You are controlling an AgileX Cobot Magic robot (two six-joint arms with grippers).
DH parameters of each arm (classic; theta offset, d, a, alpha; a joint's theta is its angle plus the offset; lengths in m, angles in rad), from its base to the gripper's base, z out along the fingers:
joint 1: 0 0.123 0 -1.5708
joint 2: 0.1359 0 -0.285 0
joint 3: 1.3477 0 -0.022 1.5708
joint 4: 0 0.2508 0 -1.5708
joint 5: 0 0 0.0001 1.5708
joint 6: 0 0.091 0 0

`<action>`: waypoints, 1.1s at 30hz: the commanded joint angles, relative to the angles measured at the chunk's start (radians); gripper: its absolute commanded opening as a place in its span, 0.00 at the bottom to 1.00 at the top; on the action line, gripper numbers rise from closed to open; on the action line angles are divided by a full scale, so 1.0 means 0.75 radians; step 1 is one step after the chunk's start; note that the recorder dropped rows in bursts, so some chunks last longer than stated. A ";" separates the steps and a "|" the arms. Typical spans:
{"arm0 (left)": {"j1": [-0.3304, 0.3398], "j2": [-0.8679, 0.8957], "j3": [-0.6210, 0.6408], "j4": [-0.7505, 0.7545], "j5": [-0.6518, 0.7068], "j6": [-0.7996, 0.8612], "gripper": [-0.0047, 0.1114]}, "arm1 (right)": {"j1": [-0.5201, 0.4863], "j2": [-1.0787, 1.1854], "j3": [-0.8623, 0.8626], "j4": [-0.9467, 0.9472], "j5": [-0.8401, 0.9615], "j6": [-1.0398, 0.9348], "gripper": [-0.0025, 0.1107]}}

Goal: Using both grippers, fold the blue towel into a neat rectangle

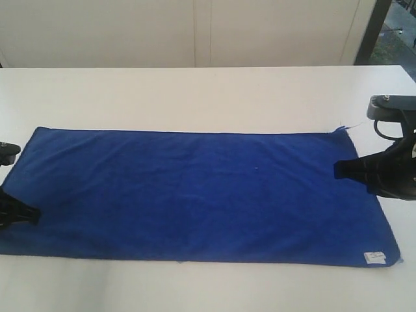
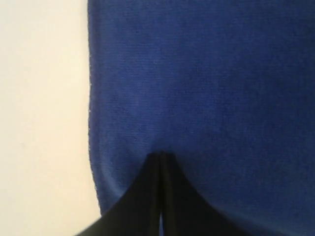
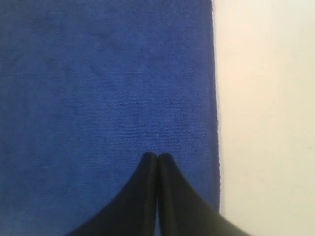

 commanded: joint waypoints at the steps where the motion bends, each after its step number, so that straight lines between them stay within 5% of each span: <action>1: 0.006 -0.005 0.015 -0.023 0.068 -0.012 0.04 | 0.002 -0.011 -0.001 0.003 -0.021 -0.007 0.02; 17: 0.006 -0.415 -0.002 -0.094 0.017 0.008 0.04 | -0.001 0.030 -0.071 -0.028 -0.093 -0.007 0.02; 33: 0.006 -0.881 -0.232 -0.806 0.484 0.929 0.04 | -0.115 0.661 -0.576 -0.054 -0.013 -0.118 0.02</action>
